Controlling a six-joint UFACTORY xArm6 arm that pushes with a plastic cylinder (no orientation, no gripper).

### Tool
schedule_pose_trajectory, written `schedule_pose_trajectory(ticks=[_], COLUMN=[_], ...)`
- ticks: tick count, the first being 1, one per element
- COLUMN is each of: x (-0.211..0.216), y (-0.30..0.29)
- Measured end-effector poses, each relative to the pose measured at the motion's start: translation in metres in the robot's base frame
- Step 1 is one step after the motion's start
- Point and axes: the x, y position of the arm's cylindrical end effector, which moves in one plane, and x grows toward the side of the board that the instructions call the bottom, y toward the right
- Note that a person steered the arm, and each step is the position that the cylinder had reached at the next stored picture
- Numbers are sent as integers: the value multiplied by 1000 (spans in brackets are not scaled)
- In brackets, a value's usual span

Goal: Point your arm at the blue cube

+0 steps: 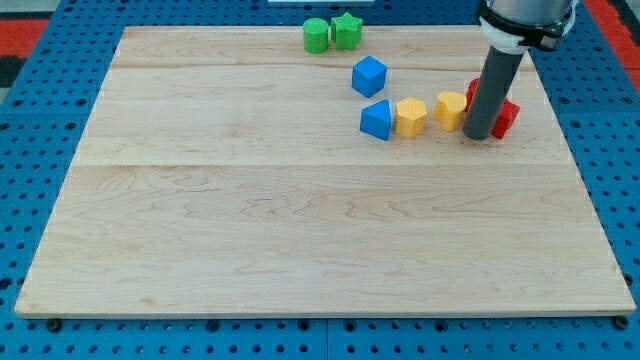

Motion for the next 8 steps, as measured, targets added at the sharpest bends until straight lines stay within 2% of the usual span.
schedule_pose_trajectory(ticks=[2,4,8], x=[7,35,39], y=[-3,-16,-33])
